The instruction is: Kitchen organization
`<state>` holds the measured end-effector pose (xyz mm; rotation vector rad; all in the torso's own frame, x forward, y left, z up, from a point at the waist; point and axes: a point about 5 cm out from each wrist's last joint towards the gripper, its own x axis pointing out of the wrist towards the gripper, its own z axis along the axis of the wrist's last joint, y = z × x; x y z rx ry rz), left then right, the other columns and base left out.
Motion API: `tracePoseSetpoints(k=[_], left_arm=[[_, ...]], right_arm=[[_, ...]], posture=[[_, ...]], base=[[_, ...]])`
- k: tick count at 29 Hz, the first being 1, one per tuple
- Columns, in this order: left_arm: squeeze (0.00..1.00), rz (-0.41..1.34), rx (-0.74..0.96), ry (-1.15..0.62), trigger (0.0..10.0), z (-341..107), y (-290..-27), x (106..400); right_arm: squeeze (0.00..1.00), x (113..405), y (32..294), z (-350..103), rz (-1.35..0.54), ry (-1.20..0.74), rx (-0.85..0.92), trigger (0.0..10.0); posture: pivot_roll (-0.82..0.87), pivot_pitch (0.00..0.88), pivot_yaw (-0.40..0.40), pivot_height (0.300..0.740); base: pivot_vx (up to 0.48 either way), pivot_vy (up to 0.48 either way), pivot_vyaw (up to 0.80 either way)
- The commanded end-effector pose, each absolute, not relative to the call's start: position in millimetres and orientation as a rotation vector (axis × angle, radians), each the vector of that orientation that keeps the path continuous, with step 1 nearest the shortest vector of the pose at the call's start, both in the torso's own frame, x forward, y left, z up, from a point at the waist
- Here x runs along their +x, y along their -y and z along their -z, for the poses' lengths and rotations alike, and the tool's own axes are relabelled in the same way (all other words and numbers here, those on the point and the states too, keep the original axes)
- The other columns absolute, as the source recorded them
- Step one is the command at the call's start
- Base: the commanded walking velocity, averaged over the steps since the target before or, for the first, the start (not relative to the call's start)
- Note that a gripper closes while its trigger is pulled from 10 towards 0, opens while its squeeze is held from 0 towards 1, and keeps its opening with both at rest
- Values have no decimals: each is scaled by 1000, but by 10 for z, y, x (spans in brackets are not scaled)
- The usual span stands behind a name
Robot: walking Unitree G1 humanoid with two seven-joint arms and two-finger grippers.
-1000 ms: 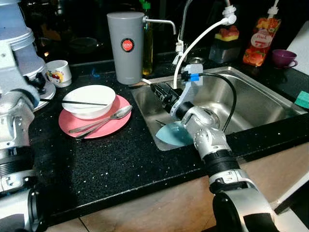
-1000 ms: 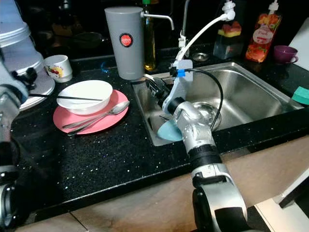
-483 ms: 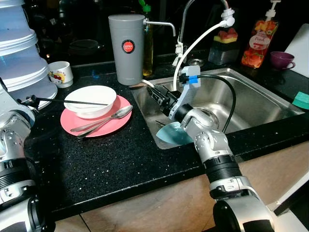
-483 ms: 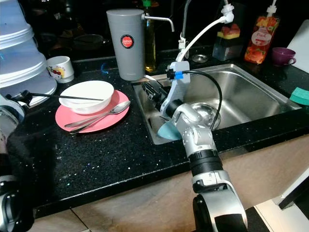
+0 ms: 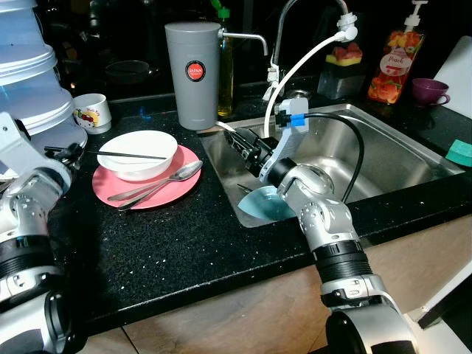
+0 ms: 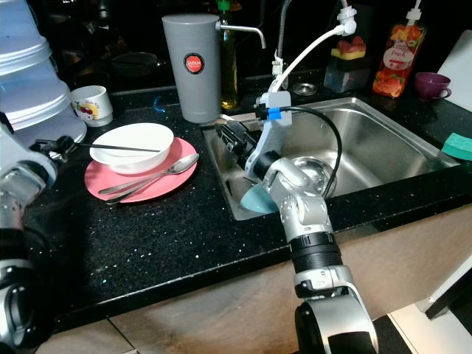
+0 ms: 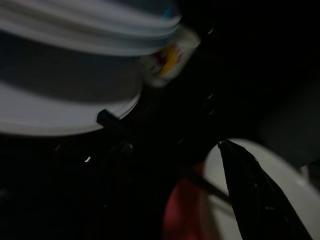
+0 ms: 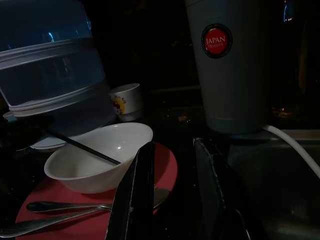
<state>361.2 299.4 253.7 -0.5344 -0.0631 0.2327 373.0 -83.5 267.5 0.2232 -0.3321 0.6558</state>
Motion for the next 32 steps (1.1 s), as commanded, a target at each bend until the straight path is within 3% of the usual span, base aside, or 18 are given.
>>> tracePoseSetpoints(k=[1,9,24,31,32], left_arm=[[0,-168,-575,117,10000,-2596,-2936,3651],[0,-110,-614,147,10000,-2620,-2888,3674],[0,-313,-670,309,10000,-2762,-3079,3600],[0,-360,-692,278,10000,-2704,-3065,3612],[0,-428,-702,260,10000,-2615,-3086,3605]], right_arm=[[0,3708,801,-2658,-671,318,232,10000],[0,3699,803,-2663,-673,318,232,10000],[0,3699,823,-2672,-674,310,229,10000],[0,3704,815,-2682,-675,310,228,10000],[0,3702,811,-2684,-677,310,227,10000]], posture=[[-1,32,43,740],[-3,42,42,740],[-8,47,38,740],[-10,47,40,740],[-11,46,41,740]], base=[[0,0,0],[0,0,0],[0,0,0],[0,0,0],[0,0,0]])
